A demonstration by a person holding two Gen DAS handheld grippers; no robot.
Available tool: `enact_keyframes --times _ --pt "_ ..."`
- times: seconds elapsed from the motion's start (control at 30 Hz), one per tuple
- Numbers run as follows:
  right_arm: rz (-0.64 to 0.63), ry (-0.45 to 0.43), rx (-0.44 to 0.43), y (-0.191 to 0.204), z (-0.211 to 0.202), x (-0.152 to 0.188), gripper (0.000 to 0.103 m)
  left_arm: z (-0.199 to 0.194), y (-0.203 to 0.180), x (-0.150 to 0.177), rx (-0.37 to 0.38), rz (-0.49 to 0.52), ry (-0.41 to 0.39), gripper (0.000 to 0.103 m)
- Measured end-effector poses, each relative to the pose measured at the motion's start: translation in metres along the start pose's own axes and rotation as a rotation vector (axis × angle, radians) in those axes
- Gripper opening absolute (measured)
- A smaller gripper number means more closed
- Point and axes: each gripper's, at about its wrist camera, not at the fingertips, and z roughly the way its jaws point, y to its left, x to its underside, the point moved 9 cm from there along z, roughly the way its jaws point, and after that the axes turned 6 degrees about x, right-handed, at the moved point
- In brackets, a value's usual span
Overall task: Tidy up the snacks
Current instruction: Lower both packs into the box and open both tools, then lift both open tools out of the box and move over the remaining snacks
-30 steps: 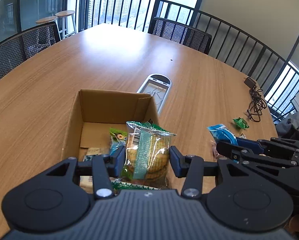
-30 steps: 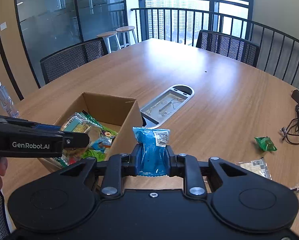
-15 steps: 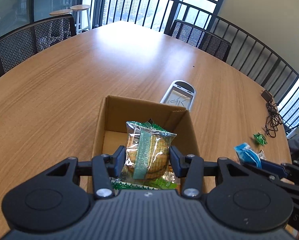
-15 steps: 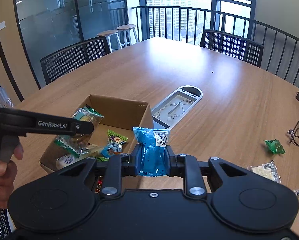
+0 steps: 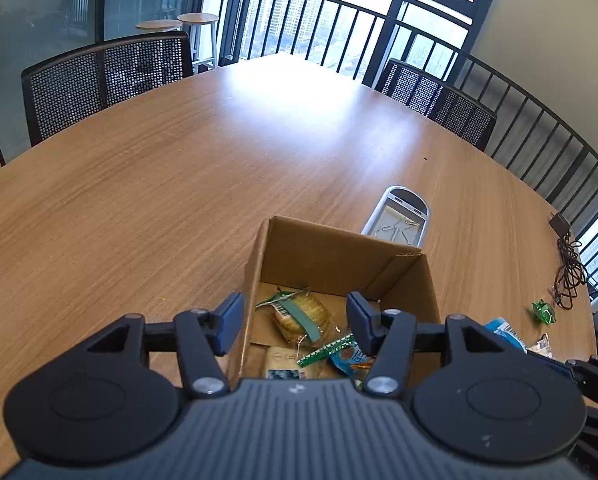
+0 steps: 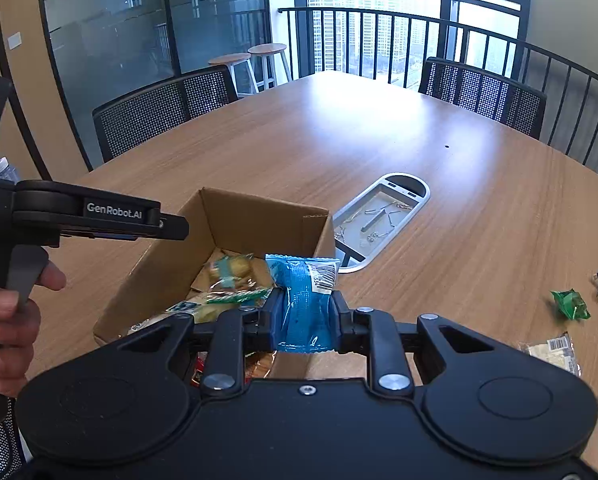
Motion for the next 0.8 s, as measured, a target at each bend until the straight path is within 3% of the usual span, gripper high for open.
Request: enact_keyframes --times 0.37,0.6,0.67,0.73,0.8 --pt "-0.020 -0.011 -0.035 0.024 0.009 -0.015 0.023 -0.017 0.023 0.008 -0.004 -0.031 0.014 0.078" --pt "-0.033 -0.037 -0.056 0.038 0.009 -0.030 0.025 -0.026 0.036 0.014 -0.019 -0.056 0.014 0.081" --pt "-0.025 -0.057 -0.076 0.041 0.006 -0.034 0.029 -0.030 0.038 0.015 -0.021 -0.057 0.013 0.082" --pt "-0.024 -0.051 -0.095 0.043 0.004 -0.034 0.055 -0.033 0.039 0.016 -0.025 -0.061 0.011 0.085" --pt "-0.025 -0.057 -0.080 0.041 0.002 -0.031 0.061 -0.036 0.038 0.017 -0.032 -0.058 0.007 0.089"
